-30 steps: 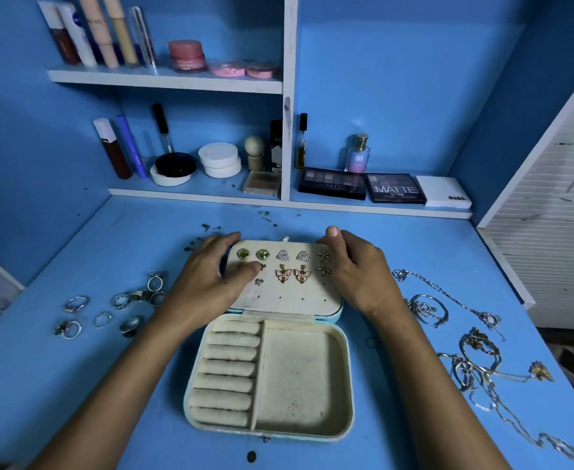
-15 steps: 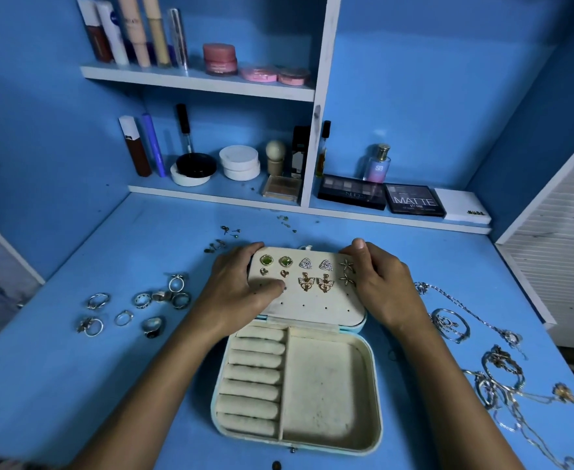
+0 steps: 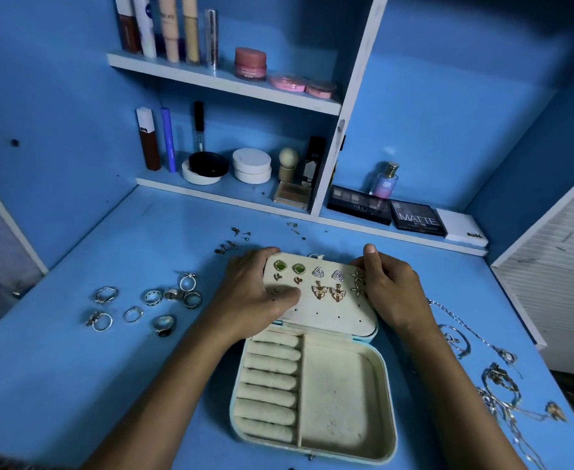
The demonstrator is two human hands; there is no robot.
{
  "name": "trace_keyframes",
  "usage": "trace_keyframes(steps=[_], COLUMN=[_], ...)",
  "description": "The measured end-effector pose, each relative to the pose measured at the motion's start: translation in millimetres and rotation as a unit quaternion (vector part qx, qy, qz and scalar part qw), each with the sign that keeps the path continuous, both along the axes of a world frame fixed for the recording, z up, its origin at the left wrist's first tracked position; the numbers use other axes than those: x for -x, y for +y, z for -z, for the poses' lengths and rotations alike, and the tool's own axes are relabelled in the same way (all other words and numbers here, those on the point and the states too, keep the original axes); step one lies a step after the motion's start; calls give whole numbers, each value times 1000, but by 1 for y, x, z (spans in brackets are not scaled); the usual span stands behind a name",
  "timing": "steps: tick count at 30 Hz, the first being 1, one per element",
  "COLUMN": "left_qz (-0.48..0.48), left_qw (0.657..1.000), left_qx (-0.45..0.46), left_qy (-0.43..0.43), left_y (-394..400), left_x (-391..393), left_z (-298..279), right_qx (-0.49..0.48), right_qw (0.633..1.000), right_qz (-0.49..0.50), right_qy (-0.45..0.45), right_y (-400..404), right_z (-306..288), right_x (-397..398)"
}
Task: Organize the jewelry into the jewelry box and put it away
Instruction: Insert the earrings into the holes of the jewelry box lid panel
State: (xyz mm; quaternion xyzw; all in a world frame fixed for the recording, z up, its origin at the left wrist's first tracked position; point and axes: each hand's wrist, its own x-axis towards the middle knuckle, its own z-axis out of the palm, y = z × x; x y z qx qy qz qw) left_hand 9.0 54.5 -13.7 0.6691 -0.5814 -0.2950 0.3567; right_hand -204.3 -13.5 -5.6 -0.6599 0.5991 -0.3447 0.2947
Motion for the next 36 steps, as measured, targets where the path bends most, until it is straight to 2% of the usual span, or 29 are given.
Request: trace_keyframes(steps=[5,9,13,16,26,36], left_qz=[0,7,0,-2,-2,-1], left_qw=[1000,1000,999,999,998,998], left_qx=[11,23,37,43,56,55], left_qy=[1,9,10,2,-3,-12], left_y=[2,5,5,5,3,1], left_x=[1,0,0,0,0,0], left_z=[-4,-6,-5,-4,-2,0], right_qx=[-10,41,83,64,33,20], right_qw=[997,989,971,958,935,923], right_qz=[-28,-80,-137,-162,-132,-112], right_qy=[66,116,176,229,328,368], right_y=[-23,-47,-65,-83,-98,-93], right_z=[-17,-29,-33,-26,-22,-27], right_x=[-11,-31,-60,-75,-101,-113])
